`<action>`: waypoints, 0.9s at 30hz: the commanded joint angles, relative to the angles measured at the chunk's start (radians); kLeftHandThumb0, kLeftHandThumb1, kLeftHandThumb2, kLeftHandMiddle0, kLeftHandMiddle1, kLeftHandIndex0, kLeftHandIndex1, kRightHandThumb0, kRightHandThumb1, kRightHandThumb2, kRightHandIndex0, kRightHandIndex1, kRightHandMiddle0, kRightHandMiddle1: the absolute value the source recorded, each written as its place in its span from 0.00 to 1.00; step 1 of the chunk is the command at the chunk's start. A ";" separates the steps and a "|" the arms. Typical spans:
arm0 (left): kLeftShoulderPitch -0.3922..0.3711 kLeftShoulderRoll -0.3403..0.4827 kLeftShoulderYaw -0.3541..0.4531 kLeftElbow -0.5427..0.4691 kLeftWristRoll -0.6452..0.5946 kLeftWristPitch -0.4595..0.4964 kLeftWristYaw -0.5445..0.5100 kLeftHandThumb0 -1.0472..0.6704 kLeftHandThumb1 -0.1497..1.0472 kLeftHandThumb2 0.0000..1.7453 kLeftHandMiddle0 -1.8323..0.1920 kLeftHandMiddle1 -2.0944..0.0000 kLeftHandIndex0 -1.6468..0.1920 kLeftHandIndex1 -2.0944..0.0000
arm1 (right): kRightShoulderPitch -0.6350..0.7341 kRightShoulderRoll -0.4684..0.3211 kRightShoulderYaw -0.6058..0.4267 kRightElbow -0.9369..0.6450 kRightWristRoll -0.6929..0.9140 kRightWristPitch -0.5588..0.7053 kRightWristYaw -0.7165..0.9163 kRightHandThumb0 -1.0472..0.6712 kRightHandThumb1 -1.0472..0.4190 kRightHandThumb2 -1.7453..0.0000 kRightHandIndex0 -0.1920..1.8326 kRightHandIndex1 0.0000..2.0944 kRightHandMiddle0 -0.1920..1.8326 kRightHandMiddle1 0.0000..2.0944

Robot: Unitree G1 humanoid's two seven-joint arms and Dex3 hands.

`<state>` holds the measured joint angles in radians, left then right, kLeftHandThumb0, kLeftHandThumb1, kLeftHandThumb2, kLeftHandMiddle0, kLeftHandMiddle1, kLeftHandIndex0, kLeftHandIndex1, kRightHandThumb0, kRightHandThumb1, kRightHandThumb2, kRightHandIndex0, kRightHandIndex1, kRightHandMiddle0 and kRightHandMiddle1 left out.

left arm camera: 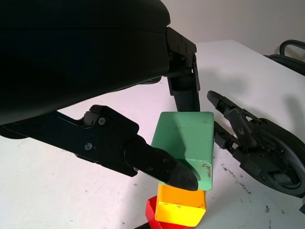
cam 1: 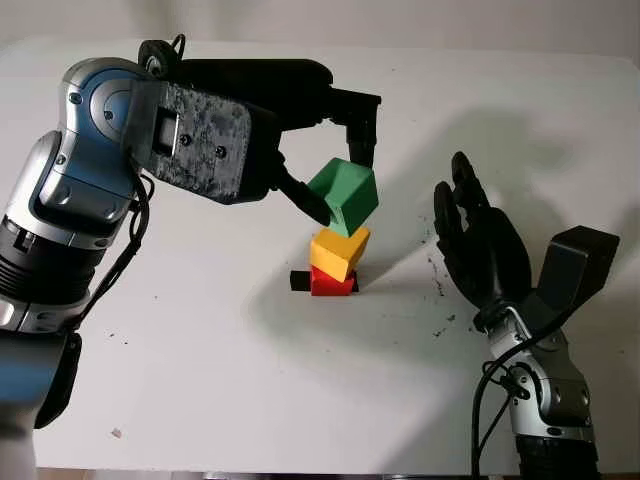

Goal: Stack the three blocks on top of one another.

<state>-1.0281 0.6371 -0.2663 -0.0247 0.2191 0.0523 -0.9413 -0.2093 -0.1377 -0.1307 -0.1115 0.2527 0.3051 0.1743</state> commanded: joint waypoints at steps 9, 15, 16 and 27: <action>0.018 0.004 -0.017 -0.018 0.040 -0.018 -0.012 0.36 0.99 0.03 0.81 0.97 0.75 0.26 | 0.013 0.002 -0.003 -0.021 0.004 -0.009 0.000 0.25 0.00 0.70 0.00 0.00 0.00 0.00; 0.019 -0.010 -0.030 -0.003 0.055 -0.031 -0.010 0.37 0.99 0.03 0.81 0.97 0.76 0.26 | 0.018 0.003 -0.001 -0.027 0.006 -0.009 0.001 0.25 0.00 0.70 0.00 0.00 0.00 0.00; 0.019 -0.012 -0.032 -0.002 0.058 -0.032 -0.010 0.37 0.99 0.03 0.81 0.97 0.76 0.26 | 0.019 0.004 -0.001 -0.029 0.007 -0.007 0.000 0.25 0.00 0.70 0.00 0.00 0.00 0.00; 0.039 -0.034 -0.048 0.031 0.066 -0.066 -0.005 0.37 1.00 0.04 0.79 0.97 0.73 0.32 | 0.025 0.009 0.000 -0.033 0.001 -0.007 -0.014 0.24 0.00 0.71 0.00 0.00 0.00 0.00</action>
<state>-1.0023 0.6067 -0.3094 0.0048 0.2867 -0.0078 -0.9491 -0.1971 -0.1277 -0.1281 -0.1208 0.2513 0.3045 0.1615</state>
